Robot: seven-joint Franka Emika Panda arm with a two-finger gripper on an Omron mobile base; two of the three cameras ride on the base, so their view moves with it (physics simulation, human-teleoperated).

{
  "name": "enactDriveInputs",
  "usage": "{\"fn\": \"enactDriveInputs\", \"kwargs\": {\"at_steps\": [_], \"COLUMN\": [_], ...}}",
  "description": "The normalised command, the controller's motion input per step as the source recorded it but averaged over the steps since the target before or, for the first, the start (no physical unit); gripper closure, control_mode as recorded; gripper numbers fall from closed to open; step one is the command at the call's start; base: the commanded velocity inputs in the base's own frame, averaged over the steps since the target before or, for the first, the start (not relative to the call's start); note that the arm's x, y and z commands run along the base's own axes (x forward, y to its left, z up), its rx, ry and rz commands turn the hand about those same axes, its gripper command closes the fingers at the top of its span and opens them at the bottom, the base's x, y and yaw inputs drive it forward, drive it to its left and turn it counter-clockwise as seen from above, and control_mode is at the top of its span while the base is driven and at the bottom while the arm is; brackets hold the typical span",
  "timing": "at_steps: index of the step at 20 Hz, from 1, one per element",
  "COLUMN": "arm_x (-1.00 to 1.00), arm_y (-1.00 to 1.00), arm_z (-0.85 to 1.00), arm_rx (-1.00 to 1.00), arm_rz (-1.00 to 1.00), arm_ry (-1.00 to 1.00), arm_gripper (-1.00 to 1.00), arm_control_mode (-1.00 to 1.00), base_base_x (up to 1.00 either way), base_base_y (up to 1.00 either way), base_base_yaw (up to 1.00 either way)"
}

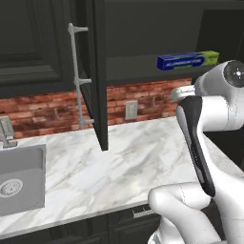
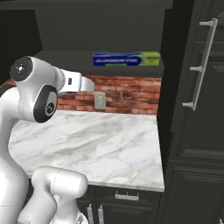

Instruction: Retrieve the tupperware and aluminum foil from the cabinet and place them on the dining counter near the plate with hot dog and sweet potato to prepare for storing leftovers.

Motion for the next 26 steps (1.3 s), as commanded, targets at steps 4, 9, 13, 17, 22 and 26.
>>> {"fn": "enactDriveInputs", "kwargs": {"at_steps": [4,9,13,17,22,26], "arm_x": [0.12,0.21,0.41,0.58,0.63,0.65], "arm_y": [0.04,0.00,0.01,0.17,0.28,0.26], "arm_z": [0.34,0.67,0.30,0.03,0.00,0.00], "arm_rx": [0.13,0.16,0.08,0.02,0.00,0.00], "arm_rz": [-0.23,-0.03,-0.02,-0.02,-0.05,-0.07], "arm_ry": [-0.18,0.01,0.07,0.02,0.00,0.03], "arm_gripper": [-1.00,-1.00,-1.00,-1.00,-1.00,-1.00], "arm_control_mode": [-1.00,-1.00,-1.00,-1.00,-1.00,-1.00], "base_base_x": [0.00,0.00,0.00,0.00,0.00,0.00], "base_base_y": [0.00,0.00,0.00,0.00,0.00,0.00], "base_base_yaw": [0.00,0.00,0.00,0.00,0.00,0.00]}}
